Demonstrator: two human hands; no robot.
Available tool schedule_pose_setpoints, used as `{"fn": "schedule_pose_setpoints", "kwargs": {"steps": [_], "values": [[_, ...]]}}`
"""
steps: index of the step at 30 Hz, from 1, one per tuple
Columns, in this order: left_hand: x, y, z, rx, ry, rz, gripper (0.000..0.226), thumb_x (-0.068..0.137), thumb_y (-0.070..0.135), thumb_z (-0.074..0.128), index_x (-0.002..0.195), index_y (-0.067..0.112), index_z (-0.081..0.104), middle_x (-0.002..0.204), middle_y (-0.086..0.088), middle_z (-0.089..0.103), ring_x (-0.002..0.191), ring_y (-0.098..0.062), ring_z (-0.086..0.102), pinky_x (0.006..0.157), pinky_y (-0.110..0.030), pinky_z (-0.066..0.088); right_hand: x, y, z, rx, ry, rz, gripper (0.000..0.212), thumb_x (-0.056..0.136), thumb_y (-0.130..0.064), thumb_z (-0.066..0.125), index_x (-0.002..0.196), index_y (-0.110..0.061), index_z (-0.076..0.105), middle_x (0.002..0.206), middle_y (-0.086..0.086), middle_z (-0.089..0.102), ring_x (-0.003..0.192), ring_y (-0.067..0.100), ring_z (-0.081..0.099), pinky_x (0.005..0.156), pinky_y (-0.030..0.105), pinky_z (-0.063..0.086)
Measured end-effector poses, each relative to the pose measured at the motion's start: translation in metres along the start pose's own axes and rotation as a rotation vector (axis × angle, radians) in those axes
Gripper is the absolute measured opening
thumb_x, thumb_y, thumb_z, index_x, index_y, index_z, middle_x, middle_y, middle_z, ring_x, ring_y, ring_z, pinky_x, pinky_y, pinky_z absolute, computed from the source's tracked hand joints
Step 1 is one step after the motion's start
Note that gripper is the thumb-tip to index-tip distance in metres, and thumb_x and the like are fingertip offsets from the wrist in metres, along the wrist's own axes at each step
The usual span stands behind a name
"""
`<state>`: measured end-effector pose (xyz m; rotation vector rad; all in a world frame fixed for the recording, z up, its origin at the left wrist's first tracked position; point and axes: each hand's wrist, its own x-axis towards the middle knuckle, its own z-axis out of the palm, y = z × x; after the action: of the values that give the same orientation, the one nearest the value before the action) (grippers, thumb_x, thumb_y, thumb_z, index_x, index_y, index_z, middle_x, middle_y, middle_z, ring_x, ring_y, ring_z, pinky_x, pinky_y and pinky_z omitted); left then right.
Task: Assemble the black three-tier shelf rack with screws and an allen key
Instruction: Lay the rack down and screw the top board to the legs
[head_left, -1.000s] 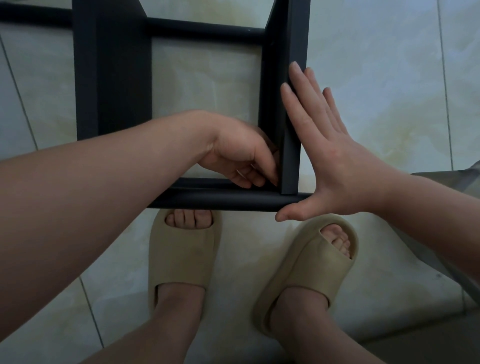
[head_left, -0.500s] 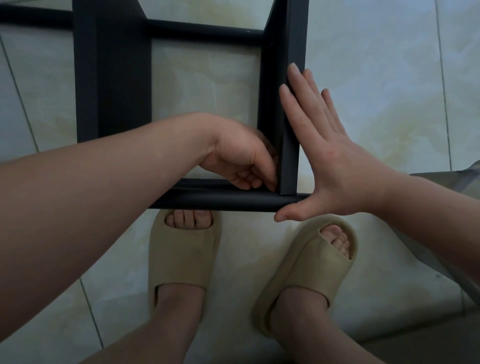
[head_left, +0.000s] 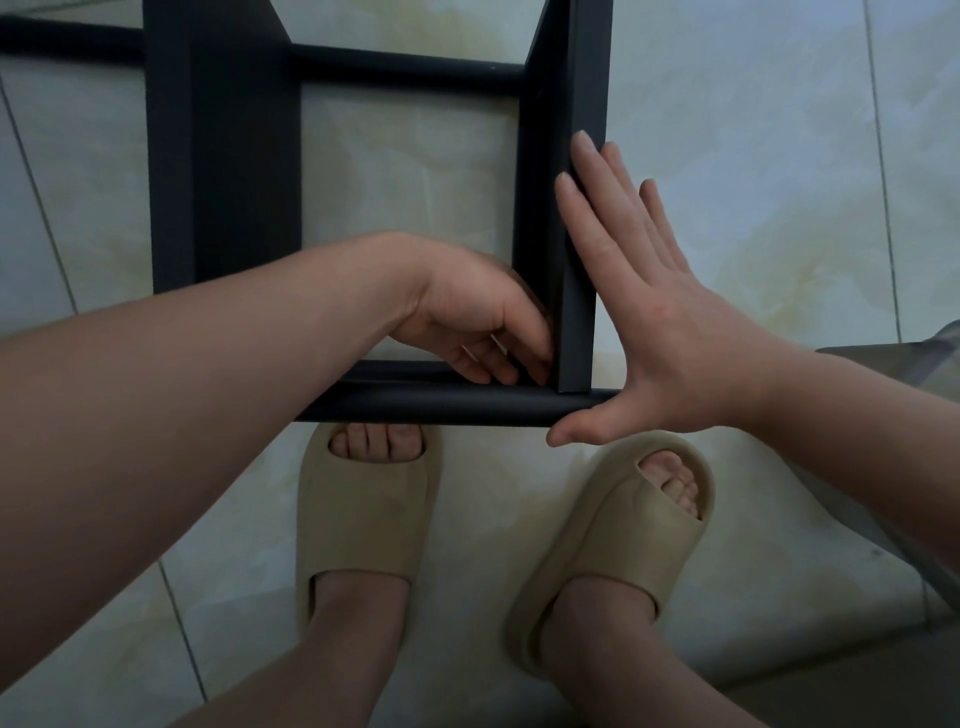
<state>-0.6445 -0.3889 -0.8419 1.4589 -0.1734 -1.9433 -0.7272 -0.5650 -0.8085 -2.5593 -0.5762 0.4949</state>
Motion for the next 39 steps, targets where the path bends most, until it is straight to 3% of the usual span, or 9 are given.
{"fn": "schedule_pose_setpoints", "kwargs": {"steps": [3, 9, 15, 26, 32, 39], "values": [[0.0010, 0.0009, 0.0018, 0.002, -0.021, 0.015, 0.015, 0.089, 0.010, 0.065, 0.080, 0.019, 0.073, 0.077, 0.002, 0.071, 0.072, -0.014, 0.058, 0.078, -0.029, 0.047, 0.0004, 0.0000, -0.0004, -0.032, -0.003, -0.006, 0.144, 0.068, -0.089, 0.061, 0.160, 0.002, -0.003, 0.167, 0.023, -0.014, 0.154, 0.035, -0.019, 0.125, 0.056, -0.008], [0.0027, 0.0015, 0.0025, 0.003, 0.010, 0.035, 0.014, 0.088, 0.003, 0.065, 0.083, 0.015, 0.068, 0.071, 0.002, 0.069, 0.066, -0.011, 0.055, 0.070, -0.025, 0.047, -0.0004, 0.0002, -0.0034, -0.148, 0.010, -0.029, 0.144, 0.069, -0.093, 0.054, 0.158, 0.006, 0.002, 0.166, 0.028, -0.007, 0.155, 0.041, -0.011, 0.124, 0.061, -0.005], [0.0030, 0.0025, 0.0027, -0.009, 0.013, 0.044, 0.014, 0.088, 0.001, 0.064, 0.082, 0.013, 0.067, 0.069, 0.002, 0.068, 0.066, -0.011, 0.055, 0.072, -0.025, 0.046, -0.0006, -0.0004, -0.0060, -0.244, 0.009, -0.048, 0.141, 0.071, -0.095, 0.047, 0.157, 0.010, 0.007, 0.165, 0.030, -0.001, 0.155, 0.042, -0.004, 0.122, 0.066, -0.001], [0.0017, 0.0032, -0.0007, -0.004, -0.012, 0.054, 0.017, 0.087, 0.001, 0.066, 0.083, 0.016, 0.069, 0.075, 0.003, 0.070, 0.072, -0.010, 0.062, 0.075, -0.026, 0.050, 0.0000, 0.0000, -0.0050, -0.217, 0.000, -0.045, 0.141, 0.071, -0.095, 0.047, 0.158, 0.007, 0.004, 0.167, 0.027, -0.004, 0.155, 0.039, -0.008, 0.124, 0.062, -0.003], [-0.0019, 0.0033, -0.0058, 0.057, -0.009, 0.005, 0.023, 0.087, 0.018, 0.067, 0.071, 0.029, 0.079, 0.084, 0.007, 0.074, 0.083, -0.012, 0.065, 0.083, -0.031, 0.049, 0.0006, 0.0005, -0.0037, -0.191, 0.002, -0.042, 0.142, 0.070, -0.094, 0.051, 0.158, 0.007, 0.004, 0.167, 0.027, -0.005, 0.155, 0.039, -0.010, 0.123, 0.063, -0.003], [0.0020, 0.0080, -0.0007, 0.071, 0.012, 0.018, 0.013, 0.088, 0.003, 0.066, 0.082, 0.014, 0.071, 0.075, 0.000, 0.070, 0.069, -0.011, 0.057, 0.070, -0.024, 0.048, 0.0006, 0.0005, -0.0035, -0.167, 0.002, -0.036, 0.142, 0.070, -0.093, 0.053, 0.158, 0.007, 0.003, 0.167, 0.026, -0.006, 0.155, 0.038, -0.012, 0.123, 0.063, -0.004]]}}
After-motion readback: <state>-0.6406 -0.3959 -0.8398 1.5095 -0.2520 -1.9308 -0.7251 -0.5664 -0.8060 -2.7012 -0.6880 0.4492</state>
